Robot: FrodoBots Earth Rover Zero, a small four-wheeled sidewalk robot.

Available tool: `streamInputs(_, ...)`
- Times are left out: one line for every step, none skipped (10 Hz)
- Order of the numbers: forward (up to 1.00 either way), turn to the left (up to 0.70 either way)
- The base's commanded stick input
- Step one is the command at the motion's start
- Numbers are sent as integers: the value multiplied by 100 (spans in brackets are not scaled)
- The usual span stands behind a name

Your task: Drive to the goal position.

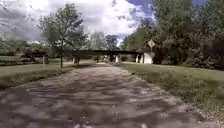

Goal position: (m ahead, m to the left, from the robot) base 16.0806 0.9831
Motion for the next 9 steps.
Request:
streamInputs(100, 0)
streamInputs(100, 0)
streamInputs(100, 31)
streamInputs(100, 40)
streamInputs(100, 40)
streamInputs(100, 10)
streamInputs(100, 0)
streamInputs(100, 0)
streamInputs(100, 10)
